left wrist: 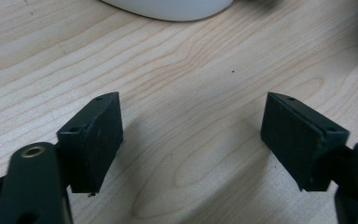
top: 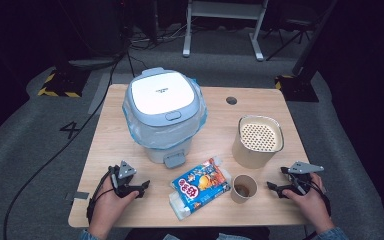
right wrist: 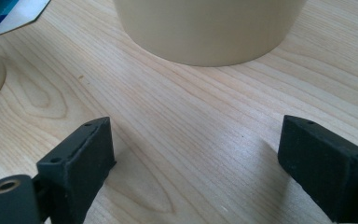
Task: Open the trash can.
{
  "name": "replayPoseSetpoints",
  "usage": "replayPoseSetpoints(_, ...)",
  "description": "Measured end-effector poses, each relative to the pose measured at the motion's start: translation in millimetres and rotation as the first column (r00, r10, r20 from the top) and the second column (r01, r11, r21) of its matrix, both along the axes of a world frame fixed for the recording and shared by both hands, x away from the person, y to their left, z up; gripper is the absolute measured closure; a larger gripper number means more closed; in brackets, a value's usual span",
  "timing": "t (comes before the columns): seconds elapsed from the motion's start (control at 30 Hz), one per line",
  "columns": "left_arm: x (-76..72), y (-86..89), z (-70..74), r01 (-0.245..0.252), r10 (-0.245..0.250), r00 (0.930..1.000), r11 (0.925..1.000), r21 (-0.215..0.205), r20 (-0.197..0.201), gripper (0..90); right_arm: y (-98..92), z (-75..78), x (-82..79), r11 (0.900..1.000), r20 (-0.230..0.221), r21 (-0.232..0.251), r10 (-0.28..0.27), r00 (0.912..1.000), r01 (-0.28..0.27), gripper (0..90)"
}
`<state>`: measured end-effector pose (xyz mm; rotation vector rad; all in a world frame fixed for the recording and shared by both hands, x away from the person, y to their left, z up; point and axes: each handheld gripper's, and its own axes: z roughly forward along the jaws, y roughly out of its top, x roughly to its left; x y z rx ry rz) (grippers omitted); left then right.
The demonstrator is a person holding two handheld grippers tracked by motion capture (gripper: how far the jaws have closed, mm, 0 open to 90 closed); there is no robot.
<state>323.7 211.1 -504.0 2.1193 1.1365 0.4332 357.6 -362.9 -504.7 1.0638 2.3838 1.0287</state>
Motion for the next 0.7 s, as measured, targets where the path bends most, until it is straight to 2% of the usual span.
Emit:
replayPoseSetpoints(0.1,0.8,2.1,0.6,-0.002,0.002,1.0,0.9998,-0.022,-0.007,25.9,0.0,0.0,0.0,1.0,0.0,0.0,0.0,1.0,0.0,10.8)
replayPoseSetpoints(0.13,0.7,3.1,1.5,-0.005,0.004,0.9999,0.9993,-0.036,-0.014,32.3,0.0,0.0,0.0,1.0,0.0,0.0,0.0,1.0,0.0,10.8)
replayPoseSetpoints(0.17,0.6,4.3,2.8,-0.008,0.006,0.9996,0.9987,-0.05,-0.027,32.3,0.0,0.0,0.0,1.0,0.0,0.0,0.0,1.0,0.0,10.8)
replayPoseSetpoints(0.2,0.5,5.9,5.5,-0.012,0.009,0.999,0.9975,-0.07,-0.043,36.6,0.0,0.0,0.0,1.0,0.0,0.001,0.0,1.0,0.0,10.8)
replayPoseSetpoints(0.23,0.5,5.9,5.5,-0.012,0.009,0.999,0.9975,-0.07,-0.043,37.0,0.0,0.0,0.0,1.0,0.0,0.001,0.0,1.0,0.0,10.8)
replayPoseSetpoints(0.37,1.2,7.3,13.8,-0.008,0.006,0.9997,0.997,-0.077,-0.025,39.9,0.0,0.0,0.0,1.0,-0.001,0.001,0.0,1.0,0.0,10.8)
replayPoseSetpoints(0.47,1.7,7.3,26.4,0.012,-0.012,0.9999,0.9923,-0.123,-0.001,42.5,0.0,0.0,0.0,1.0,-0.001,0.001,-0.001,1.0,0.001,10.8)
replayPoseSetpoints(0.5,1.7,7.3,26.4,0.012,-0.012,0.9999,0.9923,-0.123,-0.001,42.6,0.0,0.0,0.0,1.0,-0.001,0.001,-0.001,1.0,0.001,10.8)
replayPoseSetpoints(0.7,4.8,7.1,47.9,0.049,-0.04,0.9976,0.9839,-0.172,0.056,46.6,-0.2,0.1,0.1,1.0,-0.002,0.002,0.001,1.0,-0.001,11.0)
